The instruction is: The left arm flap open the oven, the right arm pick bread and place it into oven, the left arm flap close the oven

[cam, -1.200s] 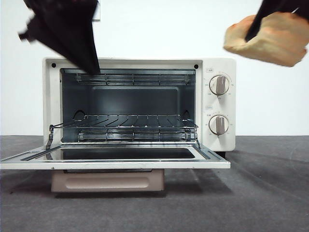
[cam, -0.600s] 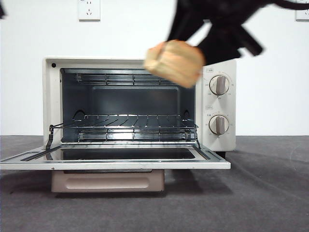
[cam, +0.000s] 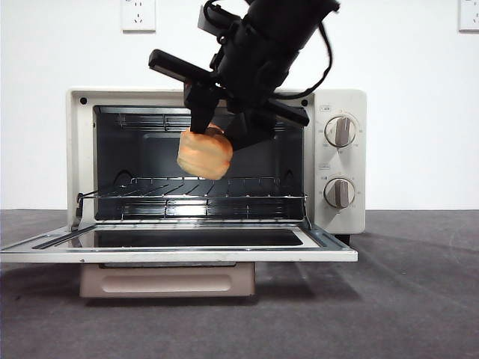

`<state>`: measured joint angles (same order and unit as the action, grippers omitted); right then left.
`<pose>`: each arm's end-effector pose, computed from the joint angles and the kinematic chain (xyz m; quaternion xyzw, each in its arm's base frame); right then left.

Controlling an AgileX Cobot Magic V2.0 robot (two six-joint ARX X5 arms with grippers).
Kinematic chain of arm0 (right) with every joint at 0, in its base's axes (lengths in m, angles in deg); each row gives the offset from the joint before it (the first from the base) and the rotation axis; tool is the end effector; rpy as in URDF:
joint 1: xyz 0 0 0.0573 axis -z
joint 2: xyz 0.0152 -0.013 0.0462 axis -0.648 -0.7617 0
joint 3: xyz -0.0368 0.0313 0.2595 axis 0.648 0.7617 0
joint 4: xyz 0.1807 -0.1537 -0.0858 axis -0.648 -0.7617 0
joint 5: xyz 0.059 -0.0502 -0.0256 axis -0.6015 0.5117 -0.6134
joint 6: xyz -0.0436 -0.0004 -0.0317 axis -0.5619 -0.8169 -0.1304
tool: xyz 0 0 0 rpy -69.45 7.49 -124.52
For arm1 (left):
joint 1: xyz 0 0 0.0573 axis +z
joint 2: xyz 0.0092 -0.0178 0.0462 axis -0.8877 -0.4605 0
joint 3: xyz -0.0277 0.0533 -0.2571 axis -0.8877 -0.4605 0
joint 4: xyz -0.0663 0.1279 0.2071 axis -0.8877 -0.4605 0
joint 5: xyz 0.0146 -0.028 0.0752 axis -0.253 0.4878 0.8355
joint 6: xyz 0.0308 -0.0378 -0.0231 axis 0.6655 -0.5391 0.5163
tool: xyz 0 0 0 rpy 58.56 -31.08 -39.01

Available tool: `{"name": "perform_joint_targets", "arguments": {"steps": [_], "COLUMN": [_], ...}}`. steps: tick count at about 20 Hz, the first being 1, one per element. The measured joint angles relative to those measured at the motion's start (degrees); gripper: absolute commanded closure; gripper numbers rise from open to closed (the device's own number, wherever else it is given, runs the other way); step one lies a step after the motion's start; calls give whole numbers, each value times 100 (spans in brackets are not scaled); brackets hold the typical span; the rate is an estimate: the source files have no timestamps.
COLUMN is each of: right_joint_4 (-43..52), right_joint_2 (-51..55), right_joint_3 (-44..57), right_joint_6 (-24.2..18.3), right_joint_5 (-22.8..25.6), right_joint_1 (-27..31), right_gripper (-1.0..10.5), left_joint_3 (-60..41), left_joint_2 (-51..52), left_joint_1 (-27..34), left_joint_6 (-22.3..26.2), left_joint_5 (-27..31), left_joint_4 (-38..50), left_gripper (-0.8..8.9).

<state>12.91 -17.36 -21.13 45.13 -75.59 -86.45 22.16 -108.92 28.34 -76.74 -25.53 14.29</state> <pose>0.2601 0.2664 0.2395 0.0843 0.3466 0.2599 0.8973 0.0561 -0.0415 0.3383 0.0406 0.3394 -0.3044 0.8891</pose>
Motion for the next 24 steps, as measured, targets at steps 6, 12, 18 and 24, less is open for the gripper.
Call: {"name": "perform_joint_targets", "arguments": {"steps": [6,12,18,24], "right_joint_4": [555,608,608,295], "right_joint_2": [-343,-452,-452,-107], "right_joint_3": [0,0,0,0], "right_joint_6": [308,348,348,339], "right_joint_5": [715,879,876,857], "right_joint_1": [55,125,129,76], "right_gripper": [770,636,513,513], "left_joint_3": [0,0,0,0], "left_joint_2": [17,17,17,17], "left_joint_1": [0,0,0,0], "left_joint_6": [0,0,0,0], "left_joint_5": [2,2,2,2], "left_joint_4": [-216,-221,-221,-232], "left_gripper": [798,798,798,798]}}
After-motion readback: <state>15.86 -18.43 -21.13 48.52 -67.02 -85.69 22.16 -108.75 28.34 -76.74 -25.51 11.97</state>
